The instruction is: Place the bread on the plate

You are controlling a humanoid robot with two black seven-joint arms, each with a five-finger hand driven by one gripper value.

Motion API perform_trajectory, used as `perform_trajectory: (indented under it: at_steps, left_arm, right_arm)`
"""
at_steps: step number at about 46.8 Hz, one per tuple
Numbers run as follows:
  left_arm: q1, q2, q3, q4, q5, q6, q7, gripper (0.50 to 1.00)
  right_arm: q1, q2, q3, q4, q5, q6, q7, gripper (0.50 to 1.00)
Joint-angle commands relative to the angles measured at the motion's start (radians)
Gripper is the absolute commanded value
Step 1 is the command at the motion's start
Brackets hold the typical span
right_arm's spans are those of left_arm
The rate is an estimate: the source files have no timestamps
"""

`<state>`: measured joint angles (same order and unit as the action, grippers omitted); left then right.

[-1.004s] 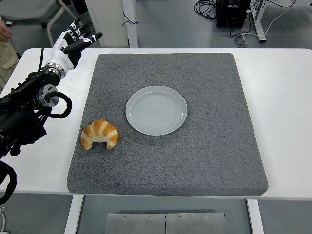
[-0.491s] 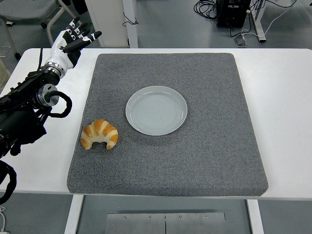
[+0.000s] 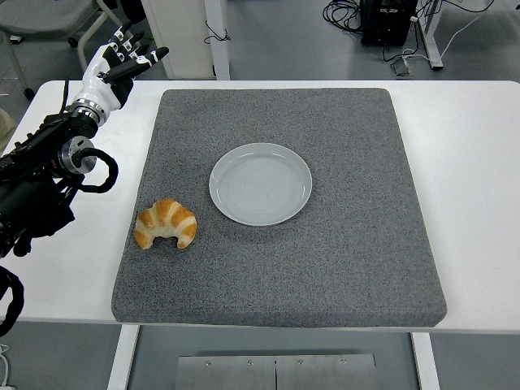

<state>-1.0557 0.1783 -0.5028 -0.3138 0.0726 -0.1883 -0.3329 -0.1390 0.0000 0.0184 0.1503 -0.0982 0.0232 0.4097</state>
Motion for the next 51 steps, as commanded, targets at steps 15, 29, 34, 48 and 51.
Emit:
perform_trajectory:
  at_steps: [15,29,34,48,51]
  left_arm:
    - [0.019,0.119,0.003,-0.234,0.001,0.033,0.009,0.977]
    - [0.026,0.291,0.067,-0.605,0.013,0.177,0.011,0.977]
    - [0.025,0.337,0.070,-0.705,0.016,0.217,0.014,0.977]
    - [-0.030,0.478,0.205,-0.858,0.133,0.227,0.011,0.977]
    - [-0.032,0.512,0.207,-0.902,0.186,0.227,0.011,0.977]
  right_arm:
    - [0.001,0.000,0.000,0.000,0.000,0.000,0.000,1.000]
    - [-0.001,0.000,0.000,0.000,0.000,0.000,0.000,1.000]
    - [-0.001,0.000,0.000,0.000,0.000,0.000,0.000,1.000]
    - [-0.001,0.000,0.000,0.000,0.000,0.000,0.000,1.000]
    - [0.001,0.000,0.000,0.000,0.000,0.000,0.001,1.000]
